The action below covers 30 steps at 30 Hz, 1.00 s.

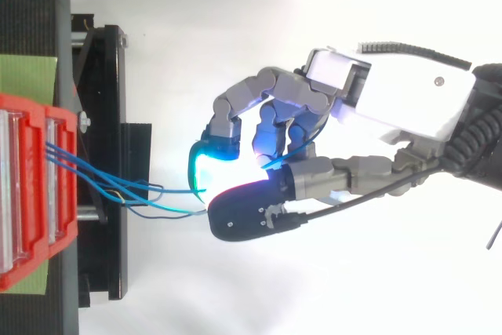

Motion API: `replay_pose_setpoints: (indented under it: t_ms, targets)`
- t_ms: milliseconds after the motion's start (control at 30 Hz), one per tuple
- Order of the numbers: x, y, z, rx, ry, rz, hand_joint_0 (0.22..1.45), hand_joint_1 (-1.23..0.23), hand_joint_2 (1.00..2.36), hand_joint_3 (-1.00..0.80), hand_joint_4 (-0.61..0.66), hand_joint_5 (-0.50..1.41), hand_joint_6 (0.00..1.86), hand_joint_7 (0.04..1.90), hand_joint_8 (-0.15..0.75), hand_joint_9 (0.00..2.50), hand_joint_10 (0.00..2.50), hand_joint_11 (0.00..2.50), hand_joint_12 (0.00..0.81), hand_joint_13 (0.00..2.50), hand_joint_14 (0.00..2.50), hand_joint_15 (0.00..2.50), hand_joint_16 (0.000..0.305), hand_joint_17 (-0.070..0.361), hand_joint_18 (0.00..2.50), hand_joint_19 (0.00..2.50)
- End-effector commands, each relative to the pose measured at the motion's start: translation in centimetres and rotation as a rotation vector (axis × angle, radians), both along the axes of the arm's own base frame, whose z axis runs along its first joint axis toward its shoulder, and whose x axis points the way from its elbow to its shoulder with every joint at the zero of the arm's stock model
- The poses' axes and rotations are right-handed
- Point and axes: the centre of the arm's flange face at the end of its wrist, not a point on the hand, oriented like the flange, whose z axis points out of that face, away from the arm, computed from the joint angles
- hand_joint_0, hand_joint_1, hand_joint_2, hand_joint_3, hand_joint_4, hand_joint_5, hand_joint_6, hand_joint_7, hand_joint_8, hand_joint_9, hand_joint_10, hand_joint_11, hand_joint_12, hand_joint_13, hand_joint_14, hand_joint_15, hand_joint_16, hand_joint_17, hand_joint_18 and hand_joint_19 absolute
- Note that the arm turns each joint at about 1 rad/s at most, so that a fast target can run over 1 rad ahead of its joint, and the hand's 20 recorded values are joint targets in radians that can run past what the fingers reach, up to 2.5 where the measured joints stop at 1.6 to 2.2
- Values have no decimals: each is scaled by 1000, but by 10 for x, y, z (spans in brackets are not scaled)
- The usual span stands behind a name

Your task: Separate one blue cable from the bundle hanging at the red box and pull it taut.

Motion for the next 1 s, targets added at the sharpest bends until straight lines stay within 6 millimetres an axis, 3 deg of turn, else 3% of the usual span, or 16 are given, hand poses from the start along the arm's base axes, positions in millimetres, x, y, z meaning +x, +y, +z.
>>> replay_pose_setpoints:
  t_ms: [0, 333, 967]
  targets:
    - [0, 0, 0, 0, 1, 0, 640, -577, 1015, -330, 89, -247, 961, 938, 232, 753, 1053, 1373, 263, 1307, 664, 1182, 52, 116, 683, 661]
    - [0, 0, 0, 0, 1, 0, 649, -623, 1018, -275, 28, -245, 967, 965, 225, 755, 1053, 1376, 264, 1308, 650, 1180, 52, 116, 687, 650]
    - [0, 0, 1, 0, -1, 0, 695, -686, 1007, -432, 36, -251, 960, 895, 222, 749, 1051, 1370, 262, 1318, 531, 1237, 51, 115, 680, 630]
